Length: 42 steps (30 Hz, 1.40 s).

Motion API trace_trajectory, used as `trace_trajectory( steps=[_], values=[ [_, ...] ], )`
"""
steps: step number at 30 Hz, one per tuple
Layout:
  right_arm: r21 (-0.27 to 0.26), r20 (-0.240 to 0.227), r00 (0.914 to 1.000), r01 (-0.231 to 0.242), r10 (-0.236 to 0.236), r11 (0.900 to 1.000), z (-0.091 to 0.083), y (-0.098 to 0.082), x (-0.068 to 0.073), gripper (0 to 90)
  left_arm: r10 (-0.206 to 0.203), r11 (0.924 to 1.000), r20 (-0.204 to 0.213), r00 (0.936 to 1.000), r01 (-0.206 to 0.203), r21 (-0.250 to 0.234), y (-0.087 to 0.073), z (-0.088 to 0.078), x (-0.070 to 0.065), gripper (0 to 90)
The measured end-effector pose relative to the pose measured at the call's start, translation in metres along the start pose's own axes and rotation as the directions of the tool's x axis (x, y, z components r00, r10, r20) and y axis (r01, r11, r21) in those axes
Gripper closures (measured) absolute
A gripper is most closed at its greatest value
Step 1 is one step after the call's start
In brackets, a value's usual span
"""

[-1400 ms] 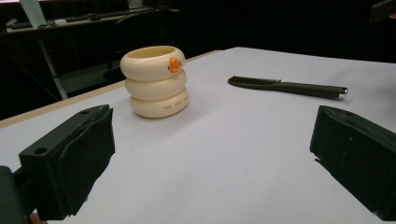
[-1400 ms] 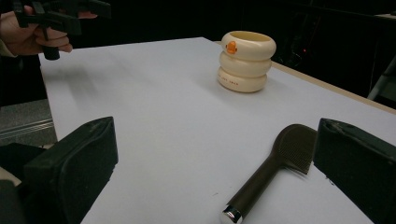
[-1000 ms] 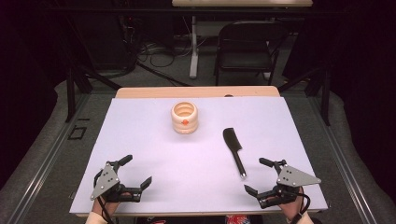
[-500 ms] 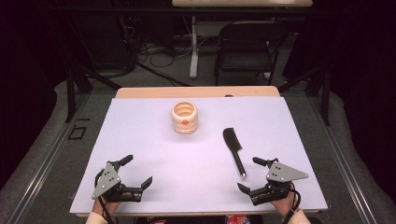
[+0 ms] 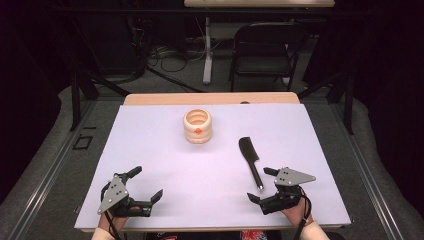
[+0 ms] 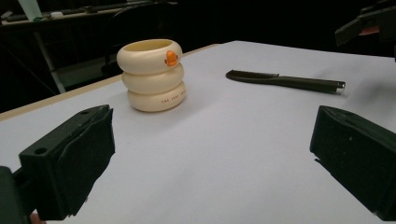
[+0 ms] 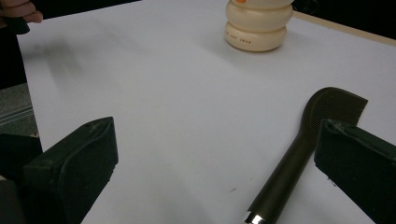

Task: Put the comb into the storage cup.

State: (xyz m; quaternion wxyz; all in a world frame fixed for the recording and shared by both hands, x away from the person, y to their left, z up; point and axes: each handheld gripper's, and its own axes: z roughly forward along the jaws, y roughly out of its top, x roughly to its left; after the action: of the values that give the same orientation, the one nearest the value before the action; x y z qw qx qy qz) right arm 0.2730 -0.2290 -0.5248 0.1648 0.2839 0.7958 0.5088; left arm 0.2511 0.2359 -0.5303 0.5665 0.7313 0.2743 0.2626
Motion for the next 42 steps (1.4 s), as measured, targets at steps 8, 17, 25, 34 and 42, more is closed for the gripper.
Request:
trace_trajectory(
  steps=[8,17,25,34,42],
  values=[
    [0.034,-0.021,0.9998,-0.005,0.006,0.999,0.014,0.001,-0.003,0.0,0.000,1.0000,0.004,1.0000,0.000,0.010,0.000,0.001,0.000,0.1],
    [0.127,-0.026,0.9996,-0.008,0.012,0.992,0.034,0.000,-0.006,21.0,-0.005,0.9999,-0.009,1.0000,0.005,0.015,0.000,0.001,0.001,0.1],
    [0.195,0.027,0.9992,-0.033,0.028,0.980,0.042,-0.003,-0.010,65.0,-0.006,0.9998,-0.001,1.0000,0.006,0.016,0.000,0.003,0.002,0.1],
    [0.248,0.071,0.9973,-0.034,0.017,0.968,0.043,-0.006,-0.013,90.0,-0.003,0.9999,0.001,1.0000,0.003,0.011,0.001,0.003,-0.001,0.1],
    [0.278,0.101,0.9945,-0.055,0.028,0.959,0.041,-0.007,-0.017,90.0,-0.002,0.9999,-0.006,1.0000,0.002,0.014,0.002,0.003,-0.001,0.1]
  ],
)
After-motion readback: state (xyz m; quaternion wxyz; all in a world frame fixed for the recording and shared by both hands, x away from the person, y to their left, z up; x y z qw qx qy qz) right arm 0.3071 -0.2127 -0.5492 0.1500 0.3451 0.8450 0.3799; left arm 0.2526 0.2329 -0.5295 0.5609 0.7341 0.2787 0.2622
